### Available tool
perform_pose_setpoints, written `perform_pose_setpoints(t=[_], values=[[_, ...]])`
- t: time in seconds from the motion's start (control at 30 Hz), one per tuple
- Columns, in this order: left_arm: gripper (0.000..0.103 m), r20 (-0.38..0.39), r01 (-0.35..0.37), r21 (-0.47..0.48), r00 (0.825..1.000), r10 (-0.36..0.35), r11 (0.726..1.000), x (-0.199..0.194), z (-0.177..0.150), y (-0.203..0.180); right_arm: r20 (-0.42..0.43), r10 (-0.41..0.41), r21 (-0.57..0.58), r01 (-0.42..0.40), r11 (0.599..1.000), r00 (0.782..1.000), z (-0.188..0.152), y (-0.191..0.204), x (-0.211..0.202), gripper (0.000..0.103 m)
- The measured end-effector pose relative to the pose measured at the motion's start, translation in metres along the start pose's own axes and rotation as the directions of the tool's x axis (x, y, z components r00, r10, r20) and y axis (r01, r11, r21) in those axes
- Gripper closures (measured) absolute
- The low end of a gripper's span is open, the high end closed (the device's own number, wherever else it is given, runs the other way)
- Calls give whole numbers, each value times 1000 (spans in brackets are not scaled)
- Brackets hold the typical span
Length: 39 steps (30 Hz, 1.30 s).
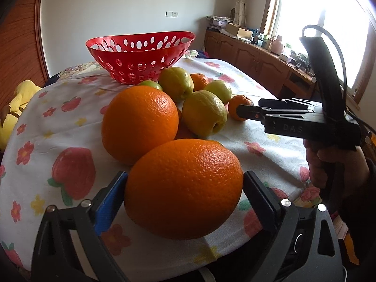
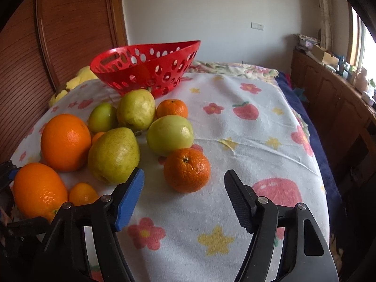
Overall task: Organize fruits
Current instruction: 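Move left tool toward a large orange while right tool approaches a tangerine, then close right tool on the tangerine while left tool grips and lifts the large orange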
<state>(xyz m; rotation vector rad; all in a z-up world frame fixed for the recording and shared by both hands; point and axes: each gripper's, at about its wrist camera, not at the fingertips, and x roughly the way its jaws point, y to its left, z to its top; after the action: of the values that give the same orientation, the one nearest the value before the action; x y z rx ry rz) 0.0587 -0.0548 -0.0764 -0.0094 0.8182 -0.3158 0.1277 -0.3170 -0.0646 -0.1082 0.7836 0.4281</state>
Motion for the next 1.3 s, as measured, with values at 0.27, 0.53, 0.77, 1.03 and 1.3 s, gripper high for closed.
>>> perform_pose_setpoints(t=[0.27, 0.53, 0.77, 1.03, 1.3], values=[[7, -24, 10, -11, 1000, -10, 1000, 9, -2, 4, -40, 25, 32, -24, 999, 999, 3, -8, 16, 37], [9, -5, 41, -32, 999, -41, 999, 6, -6, 8, -55, 25, 37, -23, 999, 998, 8, -9, 21, 47], [9, 1, 50, -27, 999, -50, 998, 1, -10, 8, -57, 25, 27, -24, 999, 998, 6, -4, 21, 56], [9, 31, 55, 1, 998, -55, 998, -7, -11, 2, -38, 45, 30, -44, 999, 998, 0, -6, 11, 57], [9, 96, 78, -4, 992, -77, 997, -36, 0, 2, -7, 62, 28, -62, 998, 998, 2, -7, -5, 57]])
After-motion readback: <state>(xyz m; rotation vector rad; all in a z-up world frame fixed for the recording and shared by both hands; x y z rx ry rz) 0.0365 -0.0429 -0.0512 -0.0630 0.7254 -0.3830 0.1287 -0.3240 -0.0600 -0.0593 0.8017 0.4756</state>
